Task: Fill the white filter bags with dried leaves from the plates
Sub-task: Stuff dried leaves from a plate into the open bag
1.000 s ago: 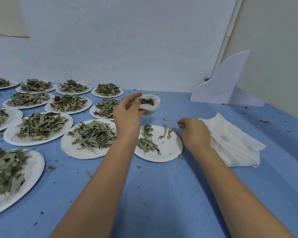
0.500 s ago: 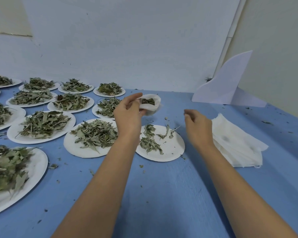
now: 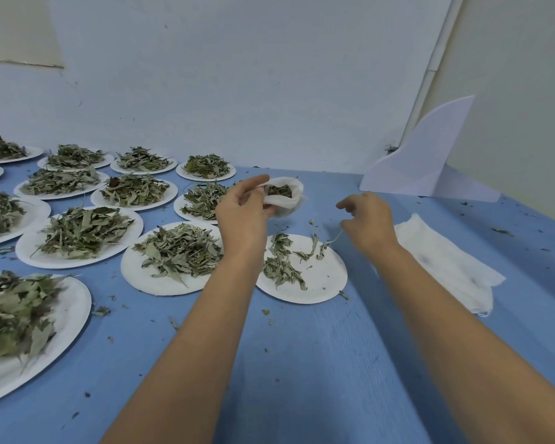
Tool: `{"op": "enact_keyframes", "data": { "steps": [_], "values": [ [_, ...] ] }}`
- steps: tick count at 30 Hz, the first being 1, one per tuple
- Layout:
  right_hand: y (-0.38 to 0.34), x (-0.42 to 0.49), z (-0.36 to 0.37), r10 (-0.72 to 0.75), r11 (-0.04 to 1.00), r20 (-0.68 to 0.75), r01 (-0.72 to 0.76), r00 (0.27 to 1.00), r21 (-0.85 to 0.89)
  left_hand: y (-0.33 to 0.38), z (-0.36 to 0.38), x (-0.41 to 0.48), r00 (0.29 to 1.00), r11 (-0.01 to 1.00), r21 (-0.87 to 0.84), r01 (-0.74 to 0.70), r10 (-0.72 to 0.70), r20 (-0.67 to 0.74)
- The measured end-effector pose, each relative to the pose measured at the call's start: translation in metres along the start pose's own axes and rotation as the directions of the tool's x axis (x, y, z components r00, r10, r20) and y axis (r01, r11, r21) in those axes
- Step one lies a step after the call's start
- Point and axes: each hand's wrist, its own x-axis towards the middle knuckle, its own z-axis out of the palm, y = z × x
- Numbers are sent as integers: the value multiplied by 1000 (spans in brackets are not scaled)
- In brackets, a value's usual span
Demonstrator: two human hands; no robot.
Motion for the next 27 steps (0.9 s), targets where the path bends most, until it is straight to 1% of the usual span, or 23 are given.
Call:
{"op": "enact_keyframes", "data": {
  "steps": [1, 2, 3, 5, 6, 7, 8, 9, 10, 11, 12, 13, 14, 15, 16, 19, 22, 24, 26, 27],
  "values": [
    [-2, -1, 0, 21, 993, 26, -24, 999, 114, 0, 0, 0, 1000, 1000, -2, 0, 0, -1],
    [-4, -3, 0, 45, 965, 64, -60, 997, 255, 0, 0, -1, 1000, 1000, -3, 1, -1, -1],
    [-6, -6, -2, 65, 908, 107, -103, 992, 406, 0, 0, -1, 1000, 1000, -4, 0, 0, 0],
    [-11, -10, -5, 89, 738, 149, -166, 985, 655, 0, 1, -1, 1000, 1000, -4, -2, 2, 3],
    [-13, -11, -7, 109, 674, 129, -169, 986, 719, 0, 1, -1, 1000, 1000, -5, -1, 1, 3],
    [-14, -11, -9, 144, 641, 87, -160, 986, 750, 0, 1, -1, 1000, 1000, -7, -1, 1, 4],
    [-15, -10, -11, 184, 655, 32, -147, 982, 741, 0, 1, -1, 1000, 1000, -10, 0, 0, 4],
    [-16, -10, -12, 222, 706, -13, -152, 975, 692, 0, 2, -2, 1000, 1000, -13, 0, 0, 5],
    [-17, -8, -14, 235, 777, -22, -174, 972, 605, 0, 2, -2, 1000, 1000, -15, 0, 0, 7],
    [-16, -6, -14, 215, 870, 44, -212, 976, 446, -1, 2, -2, 1000, 1000, -16, 1, -1, 9],
    [-16, -5, -12, 195, 946, 174, -232, 965, 225, -1, 3, -2, 1000, 1000, -13, 2, -2, 12],
    [-16, -5, -10, 197, 977, 297, -211, 934, 14, -2, 3, -2, 1000, 1000, -8, 4, -3, 13],
    [-16, -6, -7, 223, 975, 352, -202, 909, -95, -2, 4, -2, 1000, 1000, -3, 5, -5, 15],
    [-16, -9, -5, 254, 967, 368, -233, 894, -101, -3, 5, -2, 1000, 1000, -1, 8, -8, 17],
    [-16, -11, -3, 264, 963, 355, -264, 897, -49, -3, 6, -2, 1000, 1000, -2, 11, -11, 21],
    [-18, -14, -2, 230, 955, 277, -271, 933, 118, -3, 7, -4, 999, 1000, -8, 11, -11, 30],
    [-16, -18, -3, 221, 938, 193, -262, 956, 225, -2, 7, -5, 1000, 1000, -3, 4, -4, 30],
    [-17, -22, -5, 228, 917, 163, -268, 960, 297, -2, 7, -5, 1000, 1000, -1, 6, -6, 29],
    [-22, -27, -3, 199, 919, 154, -239, 968, 315, -1, 6, -6, 999, 1000, -4, 9, -8, 32],
    [-26, -30, 0, 173, 935, 164, -214, 971, 282, -1, 6, -6, 1000, 1000, -7, 8, -8, 30]
  ]
}}
